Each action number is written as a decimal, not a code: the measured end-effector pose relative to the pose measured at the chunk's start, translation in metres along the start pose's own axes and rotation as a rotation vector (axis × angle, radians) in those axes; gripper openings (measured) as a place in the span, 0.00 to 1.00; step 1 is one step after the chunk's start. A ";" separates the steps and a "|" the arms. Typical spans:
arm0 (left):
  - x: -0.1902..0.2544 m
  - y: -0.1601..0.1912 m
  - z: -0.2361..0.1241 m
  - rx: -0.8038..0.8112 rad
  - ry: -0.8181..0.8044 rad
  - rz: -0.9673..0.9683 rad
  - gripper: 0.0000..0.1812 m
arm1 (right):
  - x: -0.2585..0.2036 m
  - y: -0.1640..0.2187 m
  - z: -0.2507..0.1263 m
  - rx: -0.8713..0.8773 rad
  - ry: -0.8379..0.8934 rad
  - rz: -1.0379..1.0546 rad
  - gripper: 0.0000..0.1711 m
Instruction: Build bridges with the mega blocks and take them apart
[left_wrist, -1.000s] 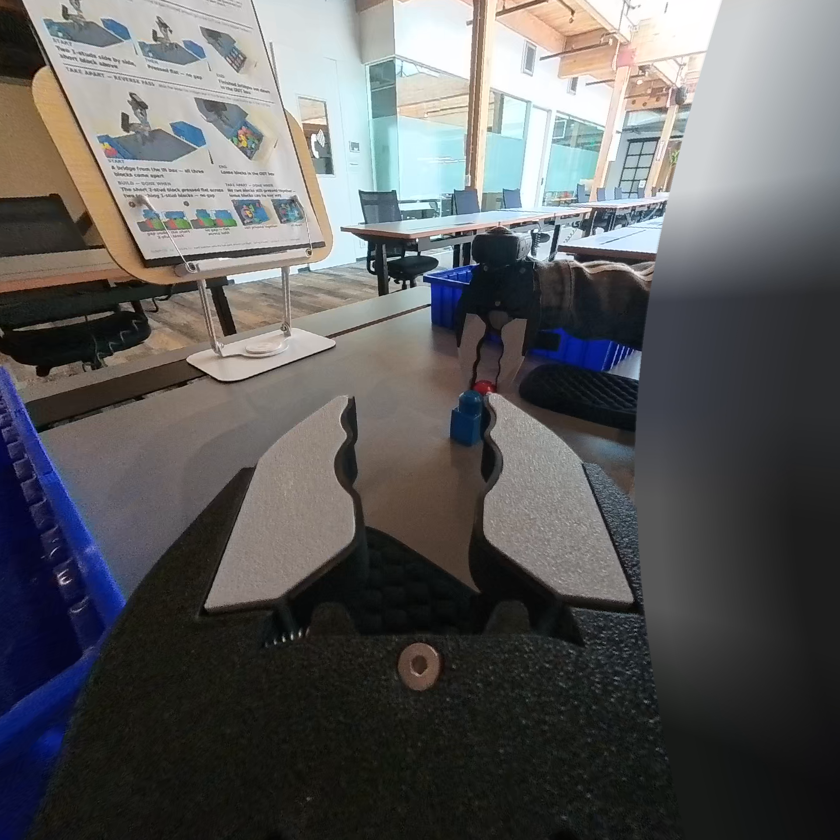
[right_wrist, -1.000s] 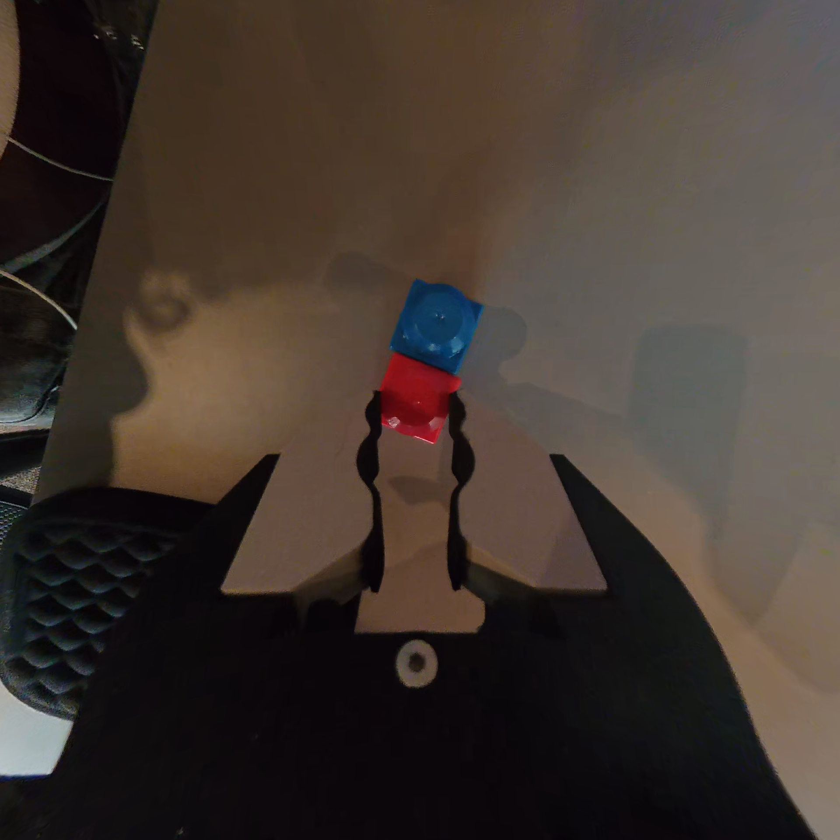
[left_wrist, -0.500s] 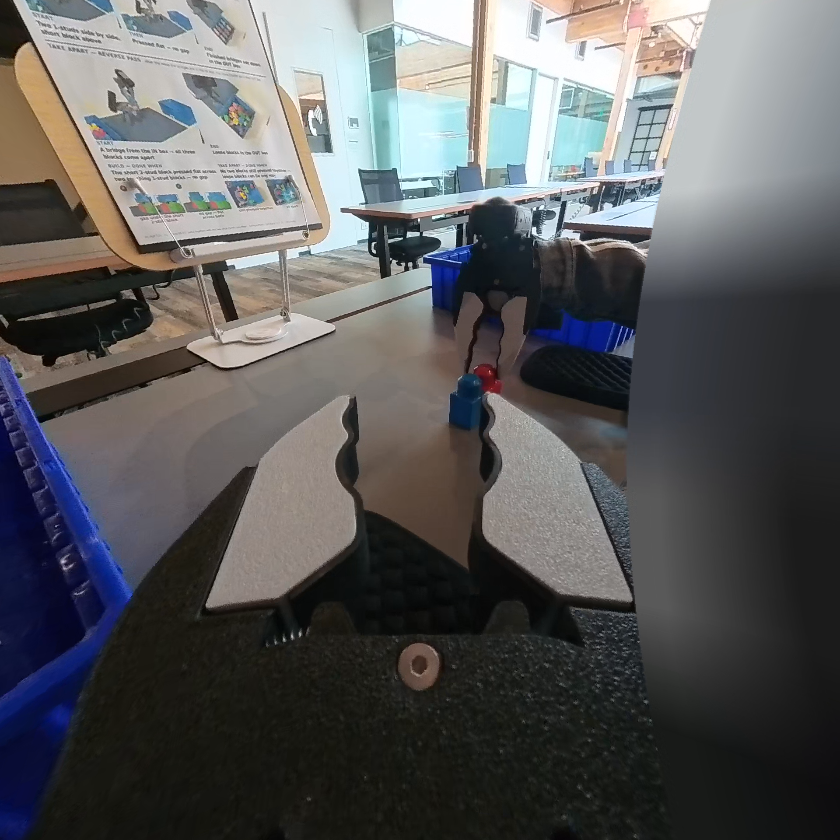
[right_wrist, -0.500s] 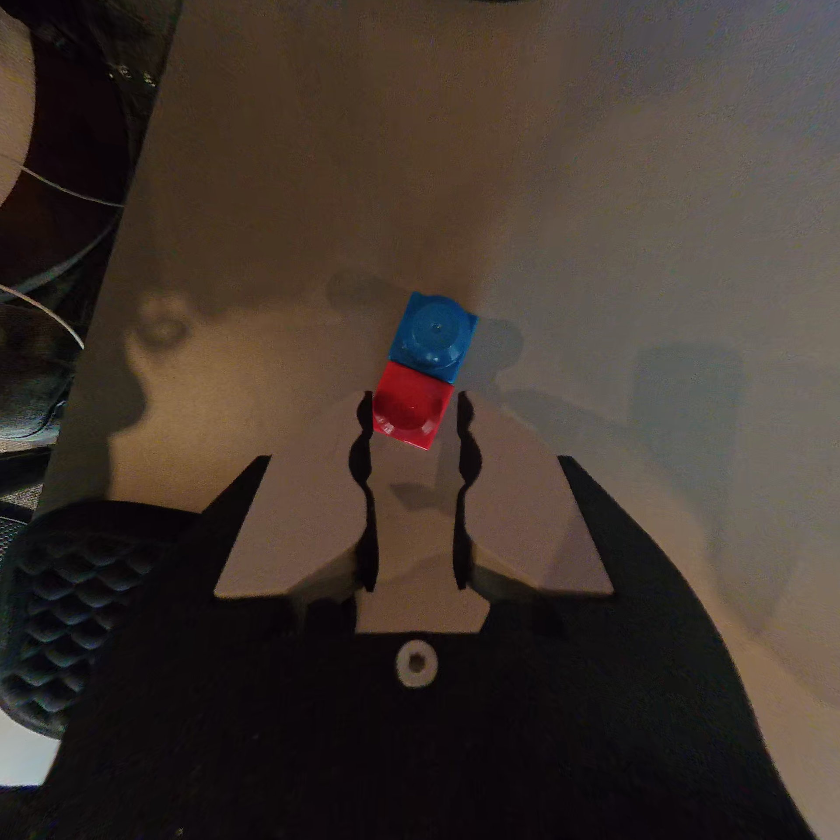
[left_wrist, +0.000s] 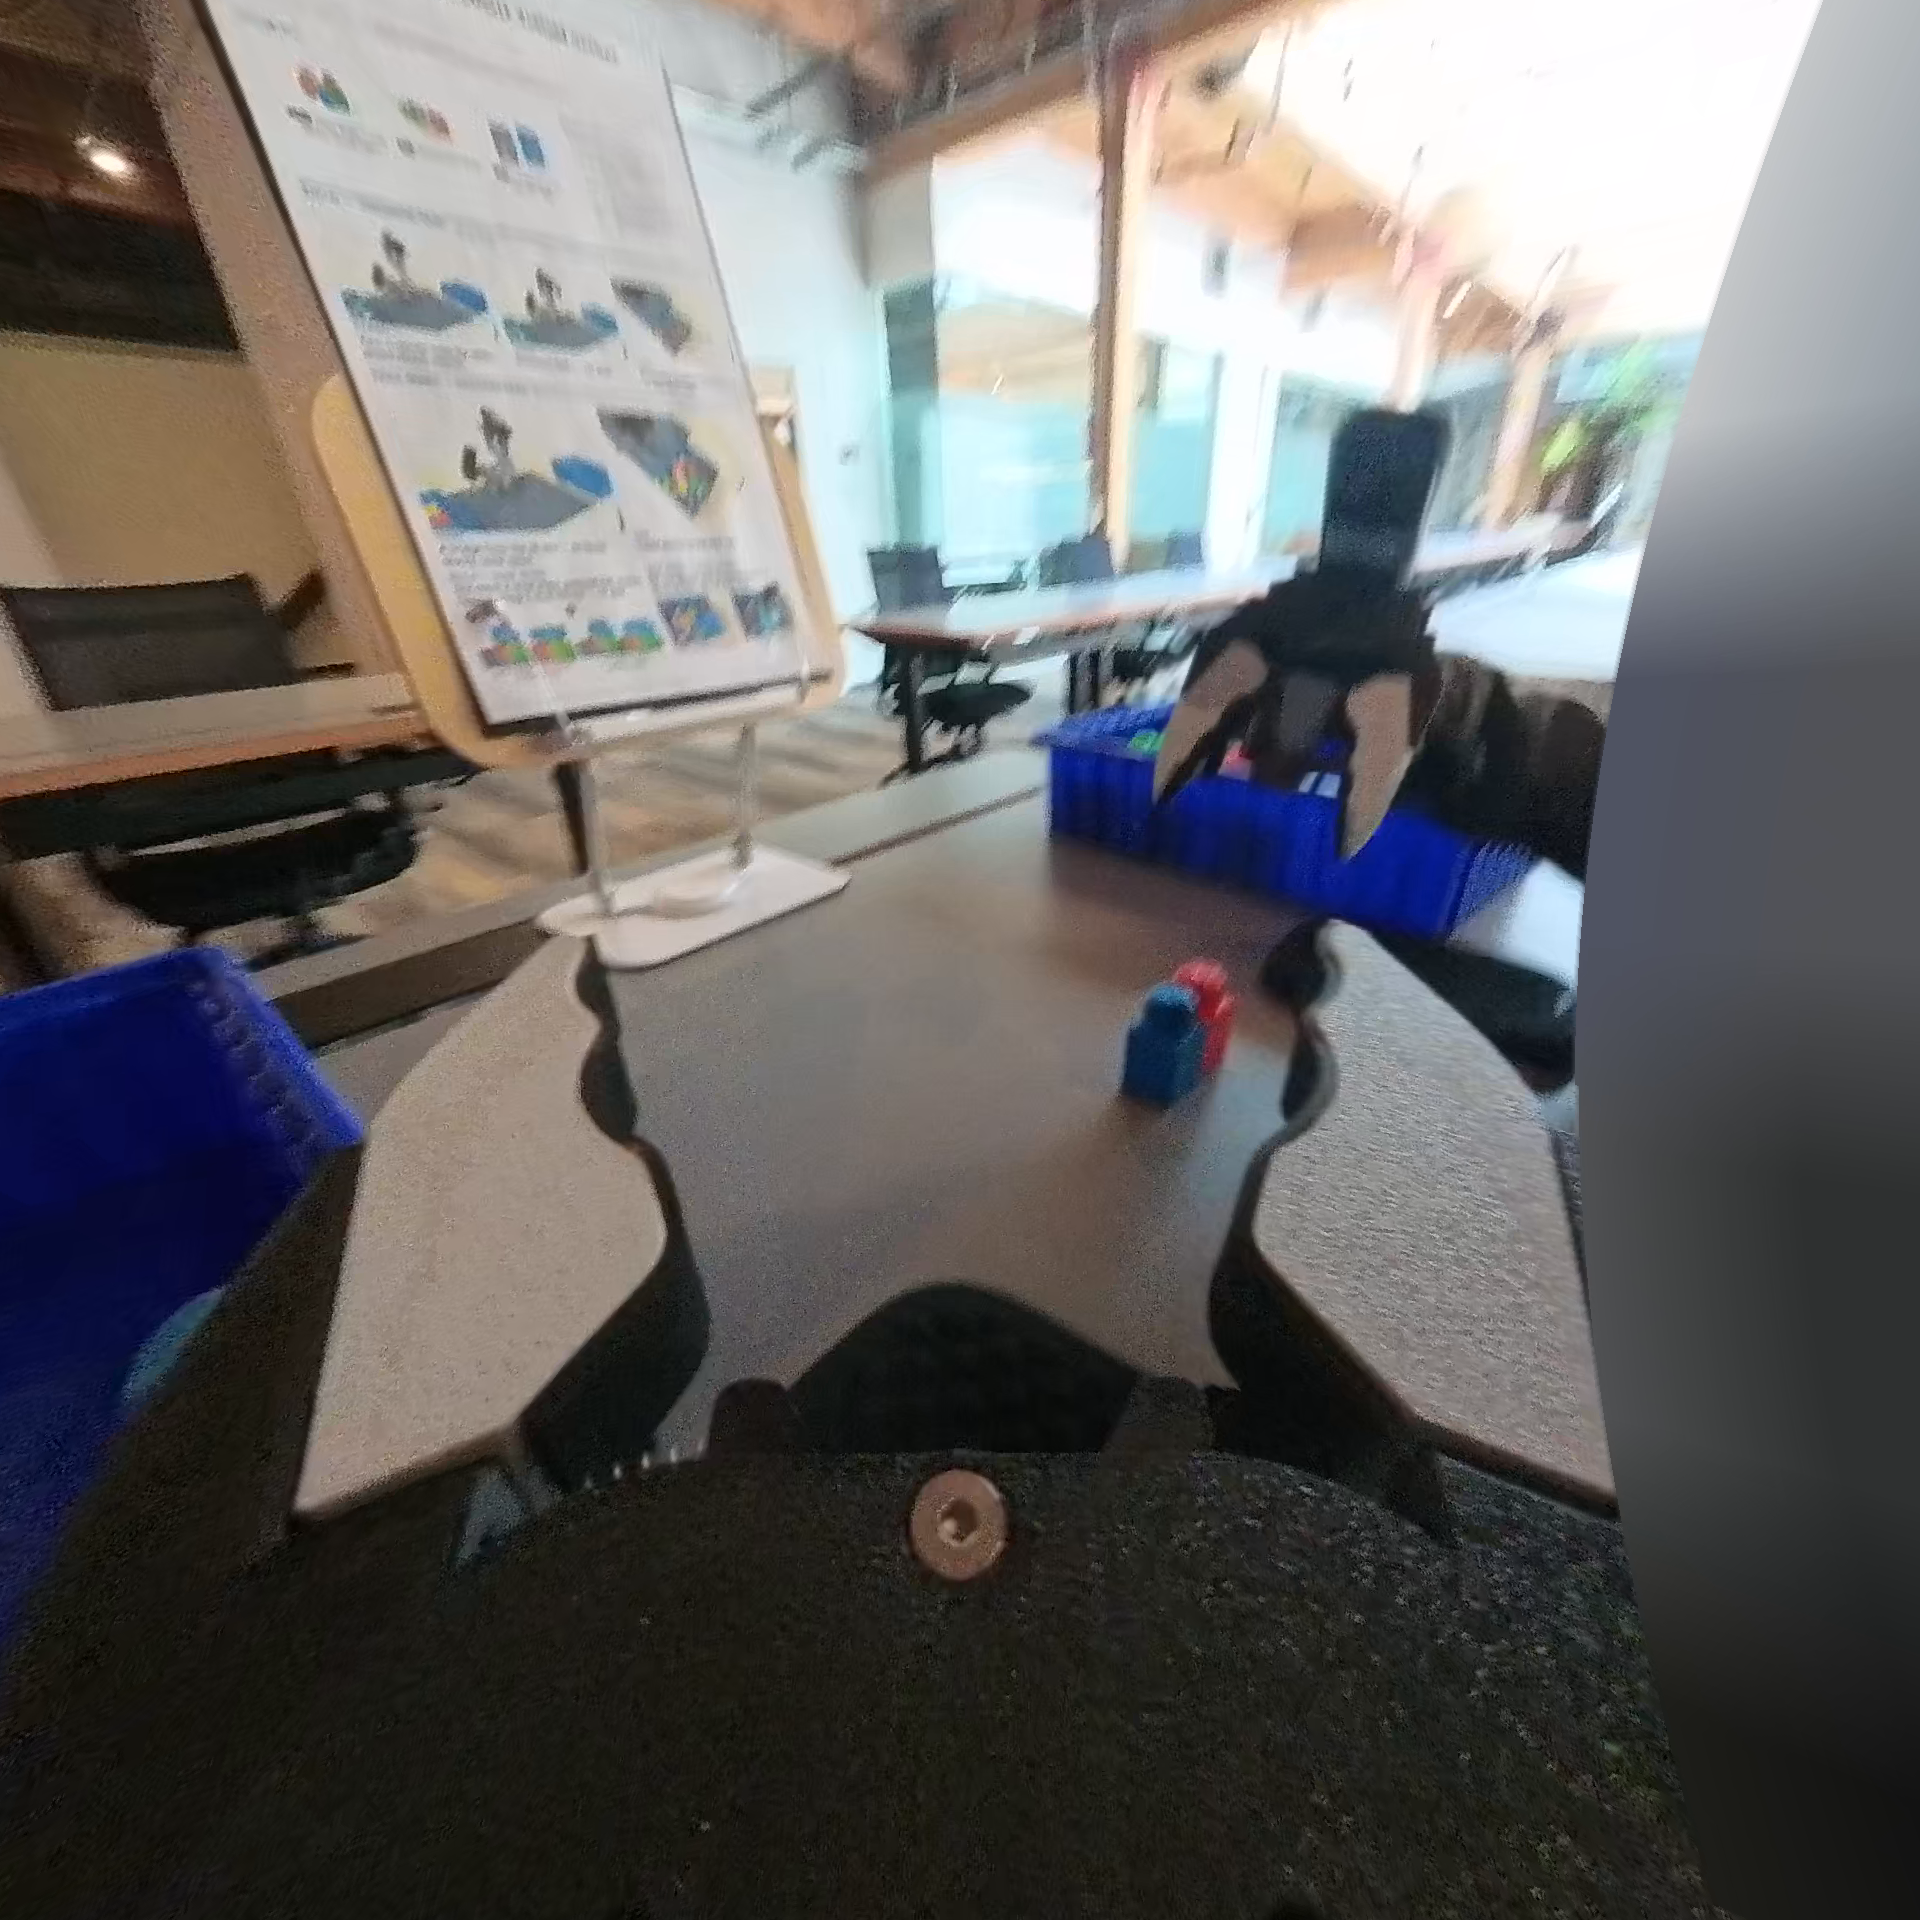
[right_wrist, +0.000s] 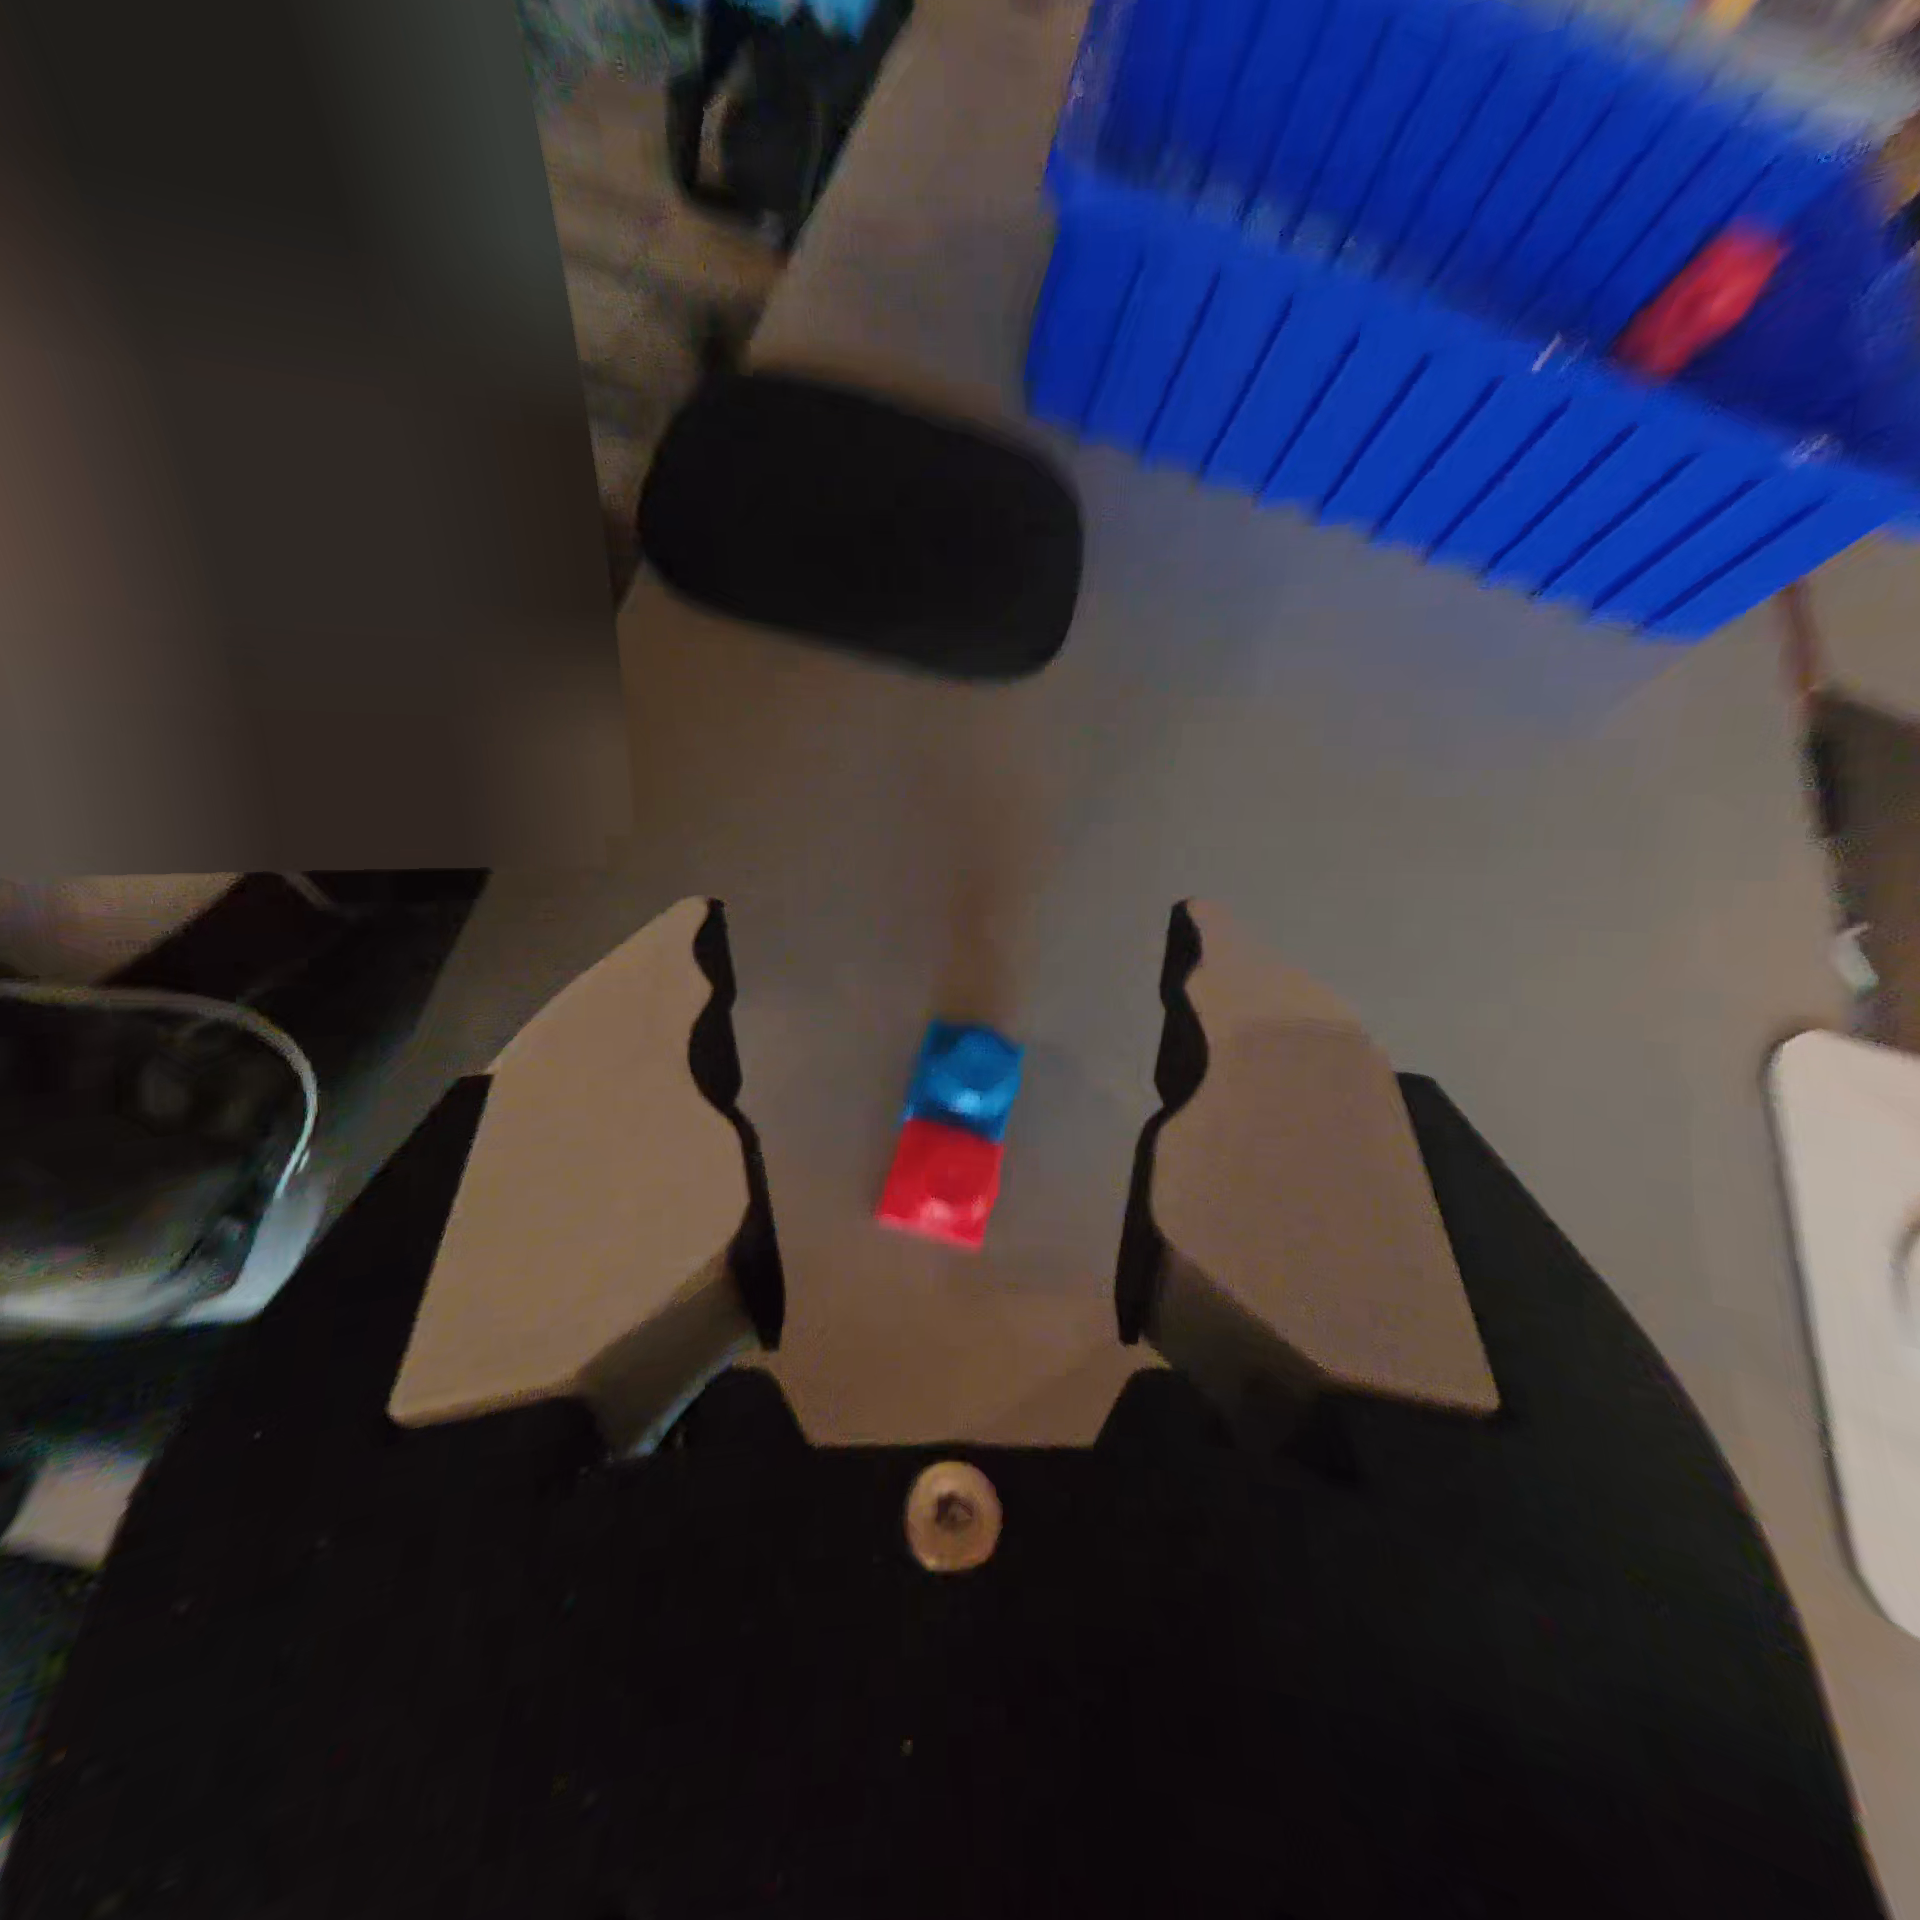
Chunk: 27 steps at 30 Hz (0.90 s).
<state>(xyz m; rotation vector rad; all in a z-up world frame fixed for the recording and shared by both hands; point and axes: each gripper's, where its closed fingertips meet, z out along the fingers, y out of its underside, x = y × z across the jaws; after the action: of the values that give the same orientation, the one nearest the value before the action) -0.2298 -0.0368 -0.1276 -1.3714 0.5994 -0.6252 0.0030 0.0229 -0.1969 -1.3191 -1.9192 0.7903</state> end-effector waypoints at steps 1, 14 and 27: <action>-0.010 -0.012 -0.001 0.059 0.023 -0.065 0.74 | -0.001 -0.013 -0.005 0.067 0.039 -0.013 0.46; -0.234 -0.018 -0.001 -0.117 -0.339 0.014 0.40 | -0.012 -0.085 -0.054 0.513 0.373 -0.037 0.61; -0.402 0.100 0.019 -0.754 -0.723 0.042 0.31 | -0.006 -0.061 -0.040 0.471 0.351 -0.002 0.52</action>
<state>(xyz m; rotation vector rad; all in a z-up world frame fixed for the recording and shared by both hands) -0.4918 0.2728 -0.2147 -2.1289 0.2617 0.1951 0.0036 0.0033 -0.1263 -1.0770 -1.3557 0.8769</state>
